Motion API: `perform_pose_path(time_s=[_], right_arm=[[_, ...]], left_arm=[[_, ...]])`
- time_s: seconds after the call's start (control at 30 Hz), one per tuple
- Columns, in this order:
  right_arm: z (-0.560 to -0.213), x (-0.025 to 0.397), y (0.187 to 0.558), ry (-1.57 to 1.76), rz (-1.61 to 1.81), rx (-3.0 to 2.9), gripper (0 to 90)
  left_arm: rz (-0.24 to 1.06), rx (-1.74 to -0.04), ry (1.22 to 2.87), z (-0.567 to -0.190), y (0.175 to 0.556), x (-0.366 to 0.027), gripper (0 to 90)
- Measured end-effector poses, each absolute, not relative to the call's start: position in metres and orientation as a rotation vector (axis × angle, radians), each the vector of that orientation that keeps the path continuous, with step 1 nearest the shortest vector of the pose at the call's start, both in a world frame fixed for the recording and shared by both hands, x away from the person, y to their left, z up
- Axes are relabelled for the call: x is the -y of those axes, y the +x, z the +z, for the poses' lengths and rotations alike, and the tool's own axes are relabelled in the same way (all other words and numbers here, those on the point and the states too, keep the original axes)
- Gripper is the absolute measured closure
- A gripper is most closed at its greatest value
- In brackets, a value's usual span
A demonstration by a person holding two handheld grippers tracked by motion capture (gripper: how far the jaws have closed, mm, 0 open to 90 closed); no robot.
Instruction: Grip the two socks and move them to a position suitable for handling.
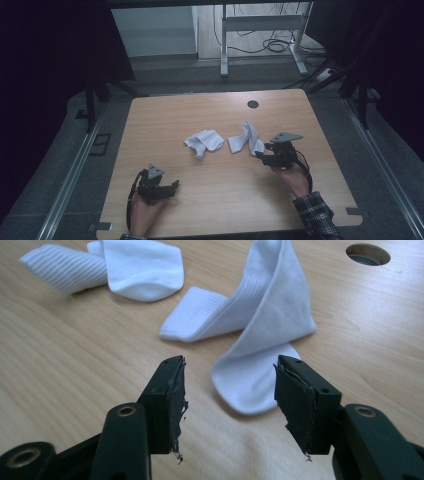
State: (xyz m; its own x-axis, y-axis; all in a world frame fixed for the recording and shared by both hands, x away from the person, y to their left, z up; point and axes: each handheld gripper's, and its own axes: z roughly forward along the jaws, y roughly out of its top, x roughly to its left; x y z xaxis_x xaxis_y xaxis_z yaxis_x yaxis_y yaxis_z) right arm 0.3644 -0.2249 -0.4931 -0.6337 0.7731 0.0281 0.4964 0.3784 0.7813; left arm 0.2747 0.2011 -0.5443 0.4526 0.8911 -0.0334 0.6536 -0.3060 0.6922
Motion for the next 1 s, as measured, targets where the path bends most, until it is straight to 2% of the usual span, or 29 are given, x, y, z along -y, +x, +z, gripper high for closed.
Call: perform_pose_path(time_s=[0.6,0.67,0.73,0.77,0.8,0.87,1.0], right_arm=[[-0.506,0.191,0.411,1.142,1.016,-2.283,47.8],[-0.509,0.189,0.414,1.15,0.994,-2.281,51.8],[-0.511,0.189,0.415,1.172,0.987,-2.273,59.5],[-0.511,0.189,0.415,1.172,0.987,-2.273,59.5],[-0.513,0.191,0.415,1.196,0.983,-2.26,75.4],[-0.513,0.193,0.415,1.2,0.993,-2.264,87.0],[-0.51,0.197,0.413,1.198,0.999,-2.269,87.9]], left_arm=[[0.477,-1.283,2.064,-0.544,0.275,-0.201,19.9],[0.477,-1.284,2.064,-0.544,0.275,-0.201,19.9],[0.477,-1.283,2.064,-0.544,0.275,-0.201,19.9],[0.477,-1.283,2.064,-0.544,0.275,-0.201,19.9],[0.478,-1.283,2.064,-0.544,0.275,-0.201,19.9],[0.478,-1.282,2.065,-0.544,0.275,-0.201,19.9],[0.477,-1.283,2.064,-0.544,0.275,-0.201,19.9]])
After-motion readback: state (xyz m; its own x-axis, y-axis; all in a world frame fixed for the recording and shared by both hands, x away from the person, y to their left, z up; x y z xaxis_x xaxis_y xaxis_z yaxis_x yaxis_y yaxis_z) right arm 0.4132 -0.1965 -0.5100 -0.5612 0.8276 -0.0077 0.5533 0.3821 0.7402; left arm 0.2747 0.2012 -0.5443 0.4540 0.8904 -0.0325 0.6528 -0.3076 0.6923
